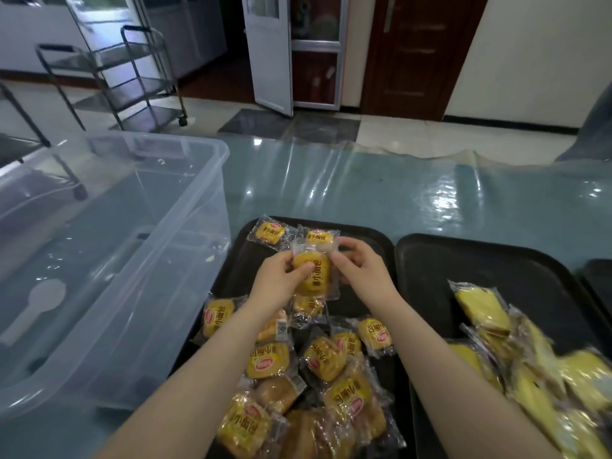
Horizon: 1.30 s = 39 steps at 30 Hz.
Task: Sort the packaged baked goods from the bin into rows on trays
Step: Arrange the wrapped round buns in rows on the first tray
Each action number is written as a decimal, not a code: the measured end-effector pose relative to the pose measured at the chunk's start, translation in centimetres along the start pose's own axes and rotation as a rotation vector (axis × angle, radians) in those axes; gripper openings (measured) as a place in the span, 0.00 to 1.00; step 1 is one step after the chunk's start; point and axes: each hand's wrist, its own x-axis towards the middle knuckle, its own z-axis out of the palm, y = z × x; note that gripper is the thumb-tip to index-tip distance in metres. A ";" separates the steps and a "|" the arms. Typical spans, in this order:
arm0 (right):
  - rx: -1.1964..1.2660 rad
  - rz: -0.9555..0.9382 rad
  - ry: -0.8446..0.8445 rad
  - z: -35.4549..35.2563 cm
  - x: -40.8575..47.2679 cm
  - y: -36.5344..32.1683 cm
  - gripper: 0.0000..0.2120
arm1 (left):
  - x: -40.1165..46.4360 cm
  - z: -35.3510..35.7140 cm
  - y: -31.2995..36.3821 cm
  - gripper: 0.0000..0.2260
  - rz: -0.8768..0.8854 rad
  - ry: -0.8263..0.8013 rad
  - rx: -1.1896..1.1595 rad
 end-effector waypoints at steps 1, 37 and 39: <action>0.023 0.035 -0.016 -0.3 -0.2 0.3 0.19 | 0.0 0.1 0.0 0.05 -0.017 0.005 -0.017; -1.111 0.039 0.111 -1.3 5.9 10.7 0.25 | 10.5 1.9 -11.1 0.16 -0.028 0.064 0.438; -0.989 -0.040 -0.018 -1.5 6.1 10.9 0.23 | 12.0 1.8 -11.6 0.19 0.052 0.084 0.596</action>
